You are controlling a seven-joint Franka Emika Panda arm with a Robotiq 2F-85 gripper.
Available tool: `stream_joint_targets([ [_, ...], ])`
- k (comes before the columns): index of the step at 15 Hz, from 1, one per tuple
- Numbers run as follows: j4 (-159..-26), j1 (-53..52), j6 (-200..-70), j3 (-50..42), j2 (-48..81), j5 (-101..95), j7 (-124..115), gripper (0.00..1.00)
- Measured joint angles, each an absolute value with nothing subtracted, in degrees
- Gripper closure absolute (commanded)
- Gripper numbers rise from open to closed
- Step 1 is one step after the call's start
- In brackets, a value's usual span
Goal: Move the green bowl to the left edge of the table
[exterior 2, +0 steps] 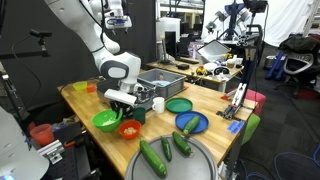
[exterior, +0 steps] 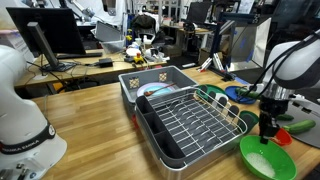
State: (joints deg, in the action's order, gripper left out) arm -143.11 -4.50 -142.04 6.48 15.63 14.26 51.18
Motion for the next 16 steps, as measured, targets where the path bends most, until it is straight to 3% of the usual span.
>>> stream_joint_targets([
  [6, -142.01, -3.23, -142.03, 7.05, 15.71, 13.84, 50.77, 0.02],
  [16, -144.40, -1.20, -139.26, 4.94, 4.36, 8.59, 41.19, 0.00],
])
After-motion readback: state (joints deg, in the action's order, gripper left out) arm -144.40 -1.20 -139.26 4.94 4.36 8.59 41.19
